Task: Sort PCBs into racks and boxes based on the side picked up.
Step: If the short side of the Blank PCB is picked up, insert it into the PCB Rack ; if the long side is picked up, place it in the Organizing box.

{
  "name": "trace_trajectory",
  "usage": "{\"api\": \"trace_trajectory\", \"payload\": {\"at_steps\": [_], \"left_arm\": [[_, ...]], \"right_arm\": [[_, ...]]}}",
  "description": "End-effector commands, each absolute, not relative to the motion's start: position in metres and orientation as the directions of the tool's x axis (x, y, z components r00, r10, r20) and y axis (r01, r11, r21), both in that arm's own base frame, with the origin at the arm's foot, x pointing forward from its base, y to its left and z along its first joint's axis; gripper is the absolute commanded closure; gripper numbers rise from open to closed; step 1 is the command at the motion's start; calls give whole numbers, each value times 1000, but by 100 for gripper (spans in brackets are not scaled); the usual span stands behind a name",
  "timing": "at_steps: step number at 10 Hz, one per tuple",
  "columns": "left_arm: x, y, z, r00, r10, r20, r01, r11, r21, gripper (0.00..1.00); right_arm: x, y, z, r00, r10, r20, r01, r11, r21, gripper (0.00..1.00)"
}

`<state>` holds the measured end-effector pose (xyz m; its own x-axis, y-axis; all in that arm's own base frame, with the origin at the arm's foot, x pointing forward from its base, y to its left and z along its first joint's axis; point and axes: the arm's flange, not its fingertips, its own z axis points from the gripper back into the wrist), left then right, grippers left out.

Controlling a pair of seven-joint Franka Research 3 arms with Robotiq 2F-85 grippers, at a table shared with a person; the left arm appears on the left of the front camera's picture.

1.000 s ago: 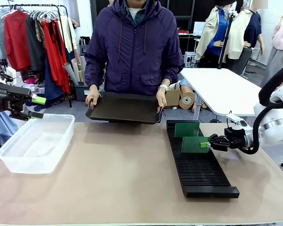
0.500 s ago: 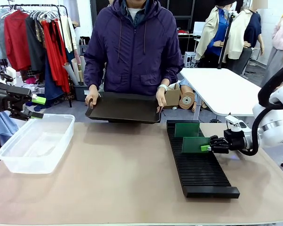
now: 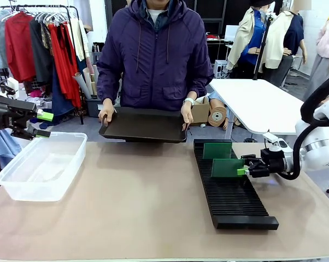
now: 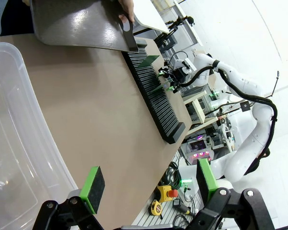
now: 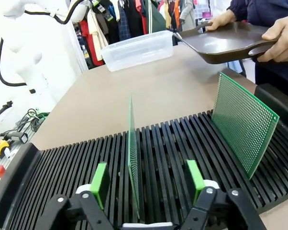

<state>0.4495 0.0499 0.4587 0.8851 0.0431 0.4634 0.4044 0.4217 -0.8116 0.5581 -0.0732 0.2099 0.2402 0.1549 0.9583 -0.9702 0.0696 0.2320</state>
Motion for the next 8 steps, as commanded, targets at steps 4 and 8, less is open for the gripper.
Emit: {"api": "trace_trajectory", "payload": {"at_steps": [4,8], "left_arm": [[449,50,460,884,44,465,405,423,-811,0],[449,50,460,884,44,465,405,423,-811,0]], "right_arm": [[559,-73,210,240,150,959,-970,74,231,0],[559,-73,210,240,150,959,-970,74,231,0]]}}
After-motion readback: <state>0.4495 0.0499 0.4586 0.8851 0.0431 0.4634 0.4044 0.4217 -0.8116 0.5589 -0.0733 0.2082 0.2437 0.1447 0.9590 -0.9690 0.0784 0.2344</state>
